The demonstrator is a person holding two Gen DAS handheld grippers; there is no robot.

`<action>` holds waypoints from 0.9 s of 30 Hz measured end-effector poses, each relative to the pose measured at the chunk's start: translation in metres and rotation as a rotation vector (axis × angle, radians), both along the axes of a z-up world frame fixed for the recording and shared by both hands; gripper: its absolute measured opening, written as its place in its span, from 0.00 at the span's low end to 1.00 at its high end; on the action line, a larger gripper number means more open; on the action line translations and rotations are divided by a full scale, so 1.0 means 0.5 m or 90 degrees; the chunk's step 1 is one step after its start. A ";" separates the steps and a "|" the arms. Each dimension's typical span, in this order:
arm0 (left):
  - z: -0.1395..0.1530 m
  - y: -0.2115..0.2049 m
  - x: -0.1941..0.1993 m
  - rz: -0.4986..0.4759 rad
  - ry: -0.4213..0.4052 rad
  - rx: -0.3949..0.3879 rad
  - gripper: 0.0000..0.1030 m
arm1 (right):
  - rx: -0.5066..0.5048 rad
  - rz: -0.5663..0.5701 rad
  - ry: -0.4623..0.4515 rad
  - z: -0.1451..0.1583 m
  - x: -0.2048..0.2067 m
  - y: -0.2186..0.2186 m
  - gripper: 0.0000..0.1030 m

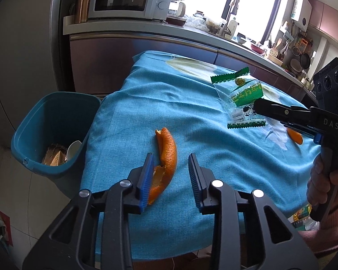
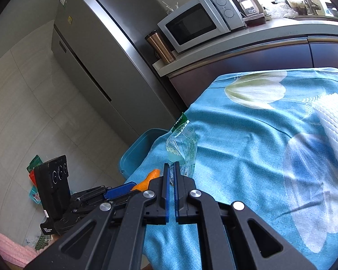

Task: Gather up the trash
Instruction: 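Carry the clear wrapper and orange peel over the teal bin with both tools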

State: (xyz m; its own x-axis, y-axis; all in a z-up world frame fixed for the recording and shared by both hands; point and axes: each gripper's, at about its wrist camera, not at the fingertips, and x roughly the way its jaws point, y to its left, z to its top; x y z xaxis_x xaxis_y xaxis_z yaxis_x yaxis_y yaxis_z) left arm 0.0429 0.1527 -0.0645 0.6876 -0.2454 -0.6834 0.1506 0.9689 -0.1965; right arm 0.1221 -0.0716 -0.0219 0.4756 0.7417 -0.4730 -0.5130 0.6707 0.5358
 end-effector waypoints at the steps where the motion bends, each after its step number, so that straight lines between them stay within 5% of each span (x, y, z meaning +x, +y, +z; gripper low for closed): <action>1: -0.001 -0.002 0.000 -0.002 0.000 0.003 0.31 | -0.001 0.001 0.001 -0.001 0.002 0.004 0.02; 8: -0.005 0.004 -0.002 0.011 -0.009 0.012 0.14 | -0.007 0.011 0.002 -0.003 -0.001 0.021 0.02; 27: 0.062 0.087 -0.030 0.057 -0.066 -0.015 0.11 | -0.008 0.078 -0.018 0.025 0.017 0.107 0.02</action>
